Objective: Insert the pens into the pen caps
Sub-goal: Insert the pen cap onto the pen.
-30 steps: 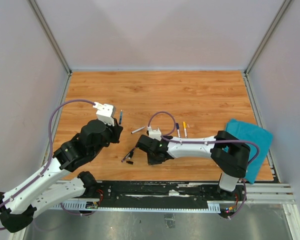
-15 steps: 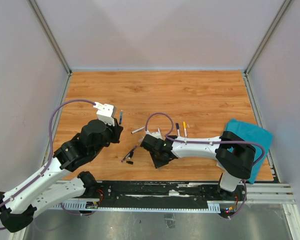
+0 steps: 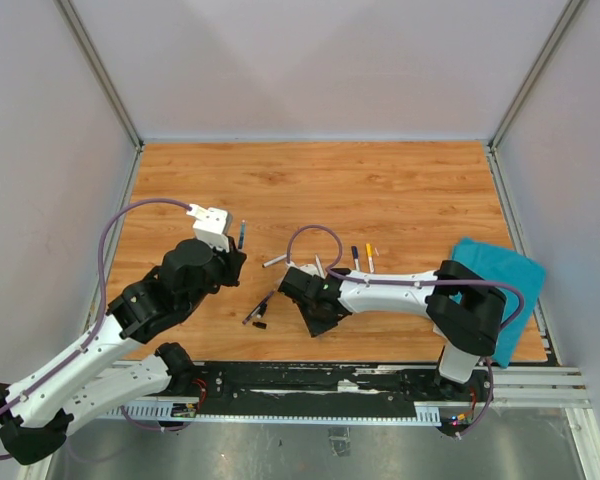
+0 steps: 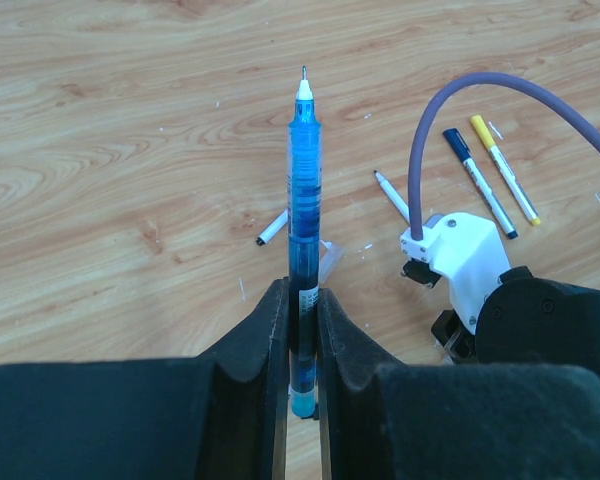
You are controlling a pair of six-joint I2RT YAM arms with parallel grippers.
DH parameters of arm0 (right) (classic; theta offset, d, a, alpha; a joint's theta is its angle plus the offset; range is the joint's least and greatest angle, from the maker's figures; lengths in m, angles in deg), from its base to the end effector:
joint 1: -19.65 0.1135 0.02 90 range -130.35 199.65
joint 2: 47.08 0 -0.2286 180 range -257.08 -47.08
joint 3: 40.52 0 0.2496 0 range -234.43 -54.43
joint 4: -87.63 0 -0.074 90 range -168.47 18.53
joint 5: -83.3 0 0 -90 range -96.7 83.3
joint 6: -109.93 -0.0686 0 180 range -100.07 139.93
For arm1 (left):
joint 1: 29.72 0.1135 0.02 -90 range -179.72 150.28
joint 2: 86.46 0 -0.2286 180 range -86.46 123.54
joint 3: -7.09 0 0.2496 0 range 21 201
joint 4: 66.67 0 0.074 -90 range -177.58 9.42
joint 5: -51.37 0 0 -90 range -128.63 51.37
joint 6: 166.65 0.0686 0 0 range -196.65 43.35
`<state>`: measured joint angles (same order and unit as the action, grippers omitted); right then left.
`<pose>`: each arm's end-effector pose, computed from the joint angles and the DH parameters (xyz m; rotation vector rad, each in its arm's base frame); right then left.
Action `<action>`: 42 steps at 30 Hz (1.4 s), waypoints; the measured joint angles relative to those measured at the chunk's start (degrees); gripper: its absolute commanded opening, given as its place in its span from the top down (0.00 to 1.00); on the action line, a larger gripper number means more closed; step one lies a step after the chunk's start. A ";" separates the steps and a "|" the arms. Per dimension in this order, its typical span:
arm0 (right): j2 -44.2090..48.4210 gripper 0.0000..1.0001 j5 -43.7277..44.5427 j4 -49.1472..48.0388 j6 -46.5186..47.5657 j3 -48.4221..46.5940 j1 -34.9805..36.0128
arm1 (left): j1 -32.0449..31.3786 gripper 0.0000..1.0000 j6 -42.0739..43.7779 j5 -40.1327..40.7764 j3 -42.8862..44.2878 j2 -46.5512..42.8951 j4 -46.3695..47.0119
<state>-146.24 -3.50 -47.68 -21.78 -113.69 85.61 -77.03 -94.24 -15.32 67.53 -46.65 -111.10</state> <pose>0.1371 0.2979 0.0953 -0.5910 2.8163 0.3480 0.1578 -0.1311 0.2925 0.2465 1.9505 -0.3424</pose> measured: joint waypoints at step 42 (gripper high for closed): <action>49.92 0.99 -11.19 -28.83 3.50 28.74 -31.50 | 0.13 0.99 -9.07 -17.73 -11.45 7.19 24.72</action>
<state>-96.32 -14.69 -76.51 -18.28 -84.95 54.11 -76.90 -103.31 -33.05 56.07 -39.45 -86.38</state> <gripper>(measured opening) 0.161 0.156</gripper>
